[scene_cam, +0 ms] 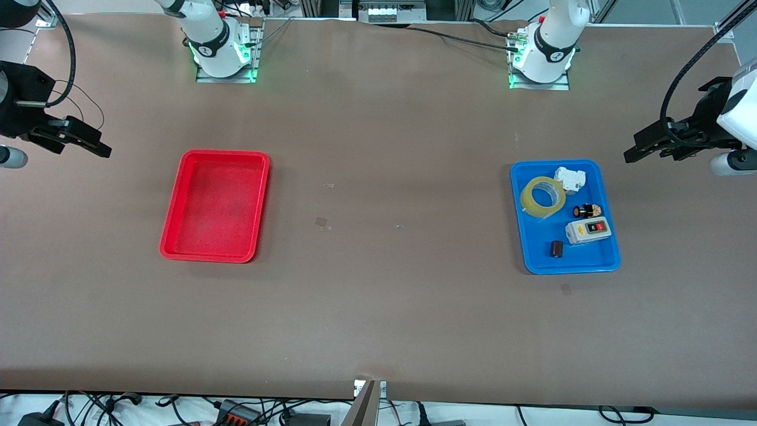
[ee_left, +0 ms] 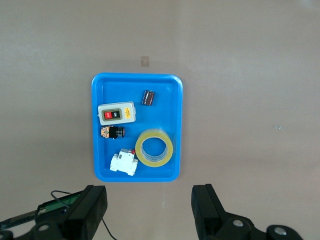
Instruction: Place and move tape with both arms
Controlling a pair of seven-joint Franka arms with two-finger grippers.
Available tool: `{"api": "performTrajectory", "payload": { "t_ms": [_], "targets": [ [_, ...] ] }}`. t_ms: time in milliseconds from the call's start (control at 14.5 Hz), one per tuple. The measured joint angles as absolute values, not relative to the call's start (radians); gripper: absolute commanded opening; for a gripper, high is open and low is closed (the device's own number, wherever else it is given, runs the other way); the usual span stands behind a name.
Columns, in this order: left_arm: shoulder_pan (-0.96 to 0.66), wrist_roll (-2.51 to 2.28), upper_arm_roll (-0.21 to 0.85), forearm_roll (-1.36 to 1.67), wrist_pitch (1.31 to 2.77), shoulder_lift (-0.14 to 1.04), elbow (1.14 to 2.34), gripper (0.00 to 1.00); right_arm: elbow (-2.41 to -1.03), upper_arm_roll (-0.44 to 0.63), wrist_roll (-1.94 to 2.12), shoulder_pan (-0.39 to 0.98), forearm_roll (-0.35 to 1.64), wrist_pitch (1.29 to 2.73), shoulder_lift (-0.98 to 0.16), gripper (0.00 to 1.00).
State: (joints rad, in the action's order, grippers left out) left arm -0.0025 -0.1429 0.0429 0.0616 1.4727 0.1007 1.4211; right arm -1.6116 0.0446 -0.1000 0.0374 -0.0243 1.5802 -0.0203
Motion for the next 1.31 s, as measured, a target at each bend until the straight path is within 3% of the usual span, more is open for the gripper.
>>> {"api": "performTrajectory", "payload": {
  "t_ms": [415, 622, 1313],
  "targets": [
    [0.033, -0.144, 0.040, 0.070, 1.408, 0.141, 1.428, 1.00, -1.612, 0.044, -0.100, 0.038, -0.024, 1.581, -0.022, 0.98],
    [0.043, -0.144, 0.040, 0.075, 1.447, 0.185, 1.463, 1.00, -1.612, 0.044, -0.100, 0.038, -0.024, 1.581, -0.023, 0.98],
    [0.040, -0.142, 0.043, 0.075, 1.978, 0.176, 2.033, 1.00, -1.612, 0.044, -0.100, 0.038, -0.024, 1.581, -0.028, 0.98]
  ]
}}
